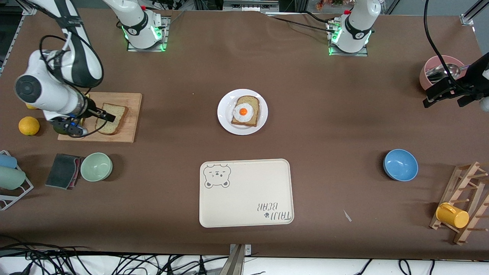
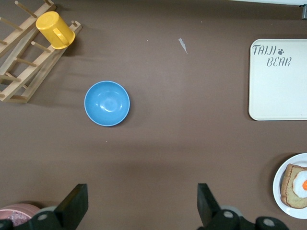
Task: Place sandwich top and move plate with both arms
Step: 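Lower the right gripper onto the bread slice and grasp its edge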
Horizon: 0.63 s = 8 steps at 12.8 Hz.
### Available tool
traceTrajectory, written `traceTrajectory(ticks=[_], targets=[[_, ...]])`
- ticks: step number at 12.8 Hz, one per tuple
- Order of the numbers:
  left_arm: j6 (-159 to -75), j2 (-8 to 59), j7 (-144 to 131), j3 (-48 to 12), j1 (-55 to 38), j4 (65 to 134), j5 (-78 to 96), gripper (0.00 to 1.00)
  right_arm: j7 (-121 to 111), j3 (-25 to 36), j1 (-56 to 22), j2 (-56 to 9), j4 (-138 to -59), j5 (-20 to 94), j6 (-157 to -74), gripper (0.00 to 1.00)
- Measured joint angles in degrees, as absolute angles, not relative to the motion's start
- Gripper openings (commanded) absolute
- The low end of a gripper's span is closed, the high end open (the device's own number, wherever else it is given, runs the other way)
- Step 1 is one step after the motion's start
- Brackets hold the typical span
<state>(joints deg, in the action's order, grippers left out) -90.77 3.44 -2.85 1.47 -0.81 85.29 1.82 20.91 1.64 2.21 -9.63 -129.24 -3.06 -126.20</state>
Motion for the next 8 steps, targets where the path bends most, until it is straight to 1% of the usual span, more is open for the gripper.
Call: traceTrajectory(ticks=[1,3,4,8], targets=[[-90.75,3.44,-2.85,1.44,-0.82,85.29,1.82,1.00,21.03,1.64,2.20,-10.49,-129.89,-3.06,-126.92,0.84],[-90.74,3.44,-2.85,1.56,-0.81,85.28,1.82,1.00,21.27,1.61,2.09,-12.02,-129.93,-3.93,-127.33,0.75],[-90.74,3.44,-2.85,1.59,-0.79,85.28,1.82,1.00,21.53,1.58,2.05,-12.69,-129.93,-5.63,-127.64,0.73],[-90.73,3.44,-2.85,1.37,-0.86,85.28,1.82,1.00,22.89,1.57,2.03,-15.66,-129.92,-9.21,-130.42,0.73]])
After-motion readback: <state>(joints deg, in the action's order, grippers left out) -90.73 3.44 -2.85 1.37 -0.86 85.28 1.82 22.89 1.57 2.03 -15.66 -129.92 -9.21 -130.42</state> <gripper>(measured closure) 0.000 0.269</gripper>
